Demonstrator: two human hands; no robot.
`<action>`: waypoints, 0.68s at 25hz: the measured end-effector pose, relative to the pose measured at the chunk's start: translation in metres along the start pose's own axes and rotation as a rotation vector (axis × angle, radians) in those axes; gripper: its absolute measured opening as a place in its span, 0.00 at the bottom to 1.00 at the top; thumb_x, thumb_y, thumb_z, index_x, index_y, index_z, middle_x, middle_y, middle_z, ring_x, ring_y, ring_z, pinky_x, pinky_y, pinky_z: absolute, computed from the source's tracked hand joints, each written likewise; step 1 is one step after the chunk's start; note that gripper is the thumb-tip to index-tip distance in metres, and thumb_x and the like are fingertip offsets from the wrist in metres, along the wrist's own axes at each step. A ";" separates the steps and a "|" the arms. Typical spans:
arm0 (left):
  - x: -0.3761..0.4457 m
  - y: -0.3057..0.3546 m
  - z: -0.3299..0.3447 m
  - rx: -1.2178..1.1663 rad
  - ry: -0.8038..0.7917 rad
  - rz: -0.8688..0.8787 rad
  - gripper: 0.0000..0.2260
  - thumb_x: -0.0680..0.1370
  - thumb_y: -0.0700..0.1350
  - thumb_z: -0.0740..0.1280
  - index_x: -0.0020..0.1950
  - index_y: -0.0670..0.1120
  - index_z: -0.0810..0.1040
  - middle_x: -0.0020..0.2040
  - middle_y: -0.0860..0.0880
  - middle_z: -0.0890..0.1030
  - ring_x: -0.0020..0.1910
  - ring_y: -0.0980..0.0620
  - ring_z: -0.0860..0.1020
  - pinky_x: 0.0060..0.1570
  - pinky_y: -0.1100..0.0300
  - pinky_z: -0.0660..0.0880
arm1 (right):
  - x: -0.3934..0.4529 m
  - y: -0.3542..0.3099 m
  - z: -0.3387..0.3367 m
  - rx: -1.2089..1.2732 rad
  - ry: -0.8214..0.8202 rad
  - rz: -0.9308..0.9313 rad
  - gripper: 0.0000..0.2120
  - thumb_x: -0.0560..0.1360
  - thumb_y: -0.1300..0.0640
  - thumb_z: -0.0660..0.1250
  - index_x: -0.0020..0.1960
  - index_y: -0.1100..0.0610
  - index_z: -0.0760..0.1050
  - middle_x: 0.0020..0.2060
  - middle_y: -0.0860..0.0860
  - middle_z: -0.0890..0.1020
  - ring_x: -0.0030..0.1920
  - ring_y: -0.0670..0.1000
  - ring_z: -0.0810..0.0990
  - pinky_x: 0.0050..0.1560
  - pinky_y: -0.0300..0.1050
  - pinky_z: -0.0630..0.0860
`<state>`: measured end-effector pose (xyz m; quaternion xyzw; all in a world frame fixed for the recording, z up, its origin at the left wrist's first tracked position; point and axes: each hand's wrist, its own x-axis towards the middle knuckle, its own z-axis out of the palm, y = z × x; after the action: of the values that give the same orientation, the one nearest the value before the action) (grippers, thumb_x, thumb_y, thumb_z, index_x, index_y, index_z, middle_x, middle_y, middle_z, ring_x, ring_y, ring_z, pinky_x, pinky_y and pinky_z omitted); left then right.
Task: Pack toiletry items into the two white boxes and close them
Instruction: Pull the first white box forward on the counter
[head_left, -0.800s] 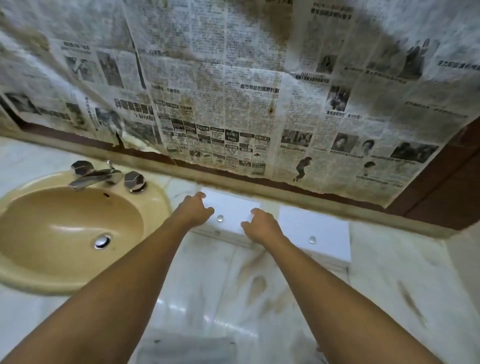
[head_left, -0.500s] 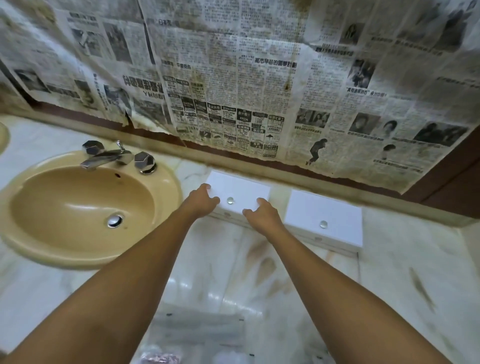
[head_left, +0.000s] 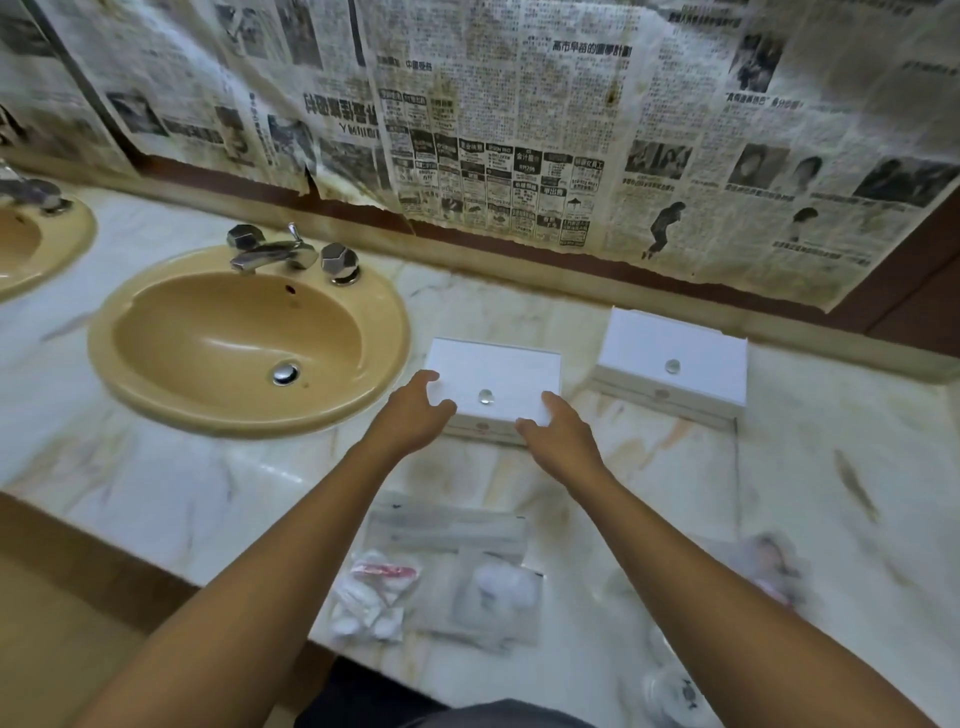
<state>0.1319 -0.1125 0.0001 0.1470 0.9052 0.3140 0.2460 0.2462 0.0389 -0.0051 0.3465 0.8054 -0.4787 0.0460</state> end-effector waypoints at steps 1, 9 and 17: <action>-0.010 -0.004 0.000 0.004 -0.007 -0.008 0.25 0.80 0.49 0.62 0.76 0.49 0.62 0.71 0.46 0.71 0.64 0.47 0.73 0.51 0.59 0.66 | -0.010 0.003 0.003 0.009 -0.003 0.000 0.28 0.80 0.50 0.61 0.77 0.54 0.57 0.75 0.51 0.63 0.72 0.54 0.65 0.67 0.45 0.64; -0.043 -0.020 0.005 0.008 -0.008 -0.043 0.24 0.80 0.50 0.62 0.76 0.51 0.61 0.69 0.45 0.72 0.51 0.51 0.71 0.48 0.58 0.68 | -0.041 0.017 0.023 -0.347 0.201 -0.131 0.23 0.80 0.48 0.59 0.73 0.50 0.63 0.73 0.51 0.64 0.72 0.53 0.61 0.69 0.51 0.59; -0.038 -0.023 0.003 -0.055 0.044 -0.071 0.22 0.80 0.49 0.62 0.74 0.52 0.65 0.58 0.45 0.77 0.51 0.50 0.74 0.49 0.58 0.68 | -0.010 -0.017 0.053 -0.654 0.145 -0.306 0.15 0.80 0.49 0.57 0.62 0.53 0.72 0.59 0.53 0.74 0.61 0.56 0.68 0.58 0.52 0.64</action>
<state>0.1625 -0.1441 -0.0030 0.1009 0.9061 0.3328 0.2409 0.2300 -0.0141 -0.0173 0.2222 0.9595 -0.1715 0.0252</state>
